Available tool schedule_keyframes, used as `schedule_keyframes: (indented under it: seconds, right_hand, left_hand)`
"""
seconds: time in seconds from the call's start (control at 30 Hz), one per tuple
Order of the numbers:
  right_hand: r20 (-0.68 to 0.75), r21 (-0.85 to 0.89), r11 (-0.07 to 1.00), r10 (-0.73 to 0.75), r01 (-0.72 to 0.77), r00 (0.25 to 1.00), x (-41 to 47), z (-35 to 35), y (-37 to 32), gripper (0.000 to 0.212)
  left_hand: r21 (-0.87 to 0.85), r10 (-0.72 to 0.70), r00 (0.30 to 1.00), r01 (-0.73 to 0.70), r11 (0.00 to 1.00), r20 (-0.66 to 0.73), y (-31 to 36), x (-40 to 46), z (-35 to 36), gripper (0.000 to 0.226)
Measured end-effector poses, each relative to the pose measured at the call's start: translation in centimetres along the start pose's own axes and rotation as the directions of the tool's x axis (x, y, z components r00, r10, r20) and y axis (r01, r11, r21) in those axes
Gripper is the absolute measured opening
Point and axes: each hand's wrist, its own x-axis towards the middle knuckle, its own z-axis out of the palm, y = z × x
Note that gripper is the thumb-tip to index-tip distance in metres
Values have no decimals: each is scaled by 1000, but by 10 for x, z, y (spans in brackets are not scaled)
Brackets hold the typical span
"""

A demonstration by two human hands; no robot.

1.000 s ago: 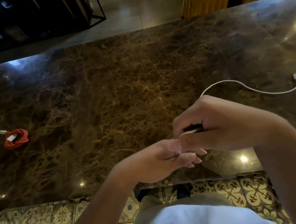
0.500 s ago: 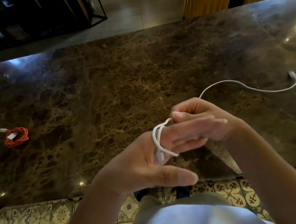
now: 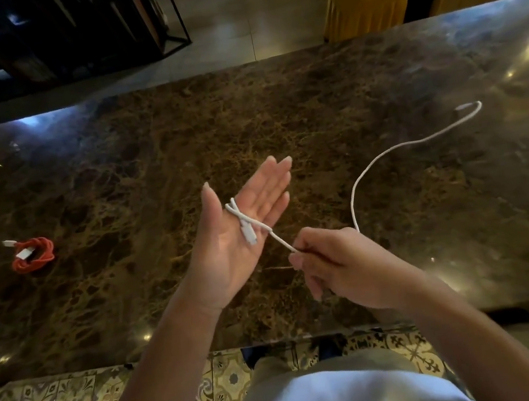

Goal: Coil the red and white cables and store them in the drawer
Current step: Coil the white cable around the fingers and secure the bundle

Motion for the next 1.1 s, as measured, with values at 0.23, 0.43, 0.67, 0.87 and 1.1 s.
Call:
schedule_keyframes:
  seconds: [0.23, 0.43, 0.67, 0.87, 1.1]
  right_hand:
    - [123, -382, 924, 17, 31, 992, -18, -25, -45, 23]
    - [135, -357, 899, -220, 254, 966, -13, -49, -63, 23]
    - [158, -37, 941, -327, 337, 932, 13, -78, -61, 11]
    - [121, 479, 849, -318, 225, 940, 38, -63, -19, 16]
    - [169, 411, 897, -249, 161, 954, 33, -25, -2, 29]
  left_hand:
    - [53, -32, 997, 36, 998, -77, -21, 5, -13, 112]
    - [134, -187, 978, 175, 975, 87, -33, -2, 4, 115]
    - [69, -270, 883, 264, 962, 383, -28, -11, 29, 119]
    - [-191, -137, 795, 302, 934, 590, -6, -18, 41, 129]
    - [-496, 39, 898, 205, 844, 438, 23, -12, 27, 130]
